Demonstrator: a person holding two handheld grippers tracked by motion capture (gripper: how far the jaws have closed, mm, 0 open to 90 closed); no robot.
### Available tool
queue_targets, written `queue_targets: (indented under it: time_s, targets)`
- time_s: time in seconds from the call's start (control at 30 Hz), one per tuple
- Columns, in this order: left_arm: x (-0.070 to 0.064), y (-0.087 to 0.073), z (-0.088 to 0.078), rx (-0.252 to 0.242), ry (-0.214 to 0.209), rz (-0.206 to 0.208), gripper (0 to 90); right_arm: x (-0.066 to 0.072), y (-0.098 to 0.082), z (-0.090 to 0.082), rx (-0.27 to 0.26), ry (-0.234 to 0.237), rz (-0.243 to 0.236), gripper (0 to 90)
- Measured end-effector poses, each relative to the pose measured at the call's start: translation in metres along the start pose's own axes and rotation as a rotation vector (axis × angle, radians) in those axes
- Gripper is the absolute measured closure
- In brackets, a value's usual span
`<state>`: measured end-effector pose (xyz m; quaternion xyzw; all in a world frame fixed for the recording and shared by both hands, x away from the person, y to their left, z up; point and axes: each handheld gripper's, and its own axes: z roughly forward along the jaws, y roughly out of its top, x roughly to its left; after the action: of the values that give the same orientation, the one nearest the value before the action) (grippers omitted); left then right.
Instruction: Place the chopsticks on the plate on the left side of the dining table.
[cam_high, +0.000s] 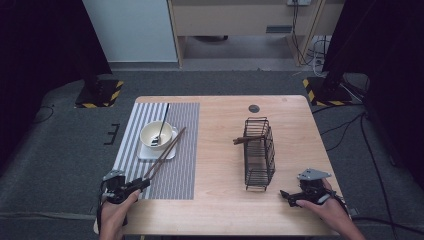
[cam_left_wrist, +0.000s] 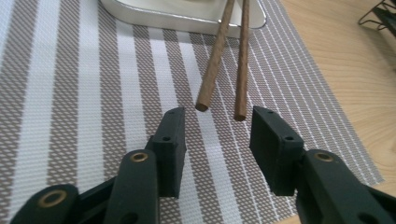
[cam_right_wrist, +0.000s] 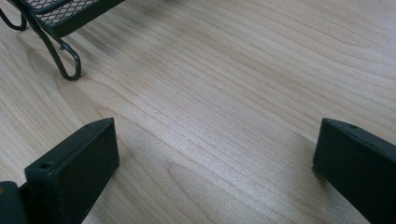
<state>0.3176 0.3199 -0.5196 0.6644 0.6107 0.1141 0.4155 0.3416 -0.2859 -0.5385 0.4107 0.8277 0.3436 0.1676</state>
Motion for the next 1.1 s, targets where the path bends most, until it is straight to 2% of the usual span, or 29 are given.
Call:
queue_targets:
  time_s: [0.4,0.6,0.83,0.93,1.1]
  targets:
    - [-0.002,0.010,0.003,-0.073,-0.023,0.048,43.5,0.000,0.000,0.000,0.000,0.000,-0.001,0.2]
    - [-0.001,0.016,0.007,-0.081,-0.021,0.071,39.2,0.000,0.000,0.000,0.001,0.002,-0.001,0.2]
    - [0.000,0.018,0.011,-0.083,-0.007,0.069,38.8,0.000,0.000,0.000,0.000,0.001,-0.001,0.2]
    - [0.000,0.021,0.013,-0.092,-0.018,0.058,38.7,0.000,0.000,0.000,0.000,0.002,-0.002,0.2]
    - [-0.006,0.027,0.019,-0.088,-0.030,0.071,38.0,0.000,0.000,0.000,0.001,0.003,-0.001,0.2]
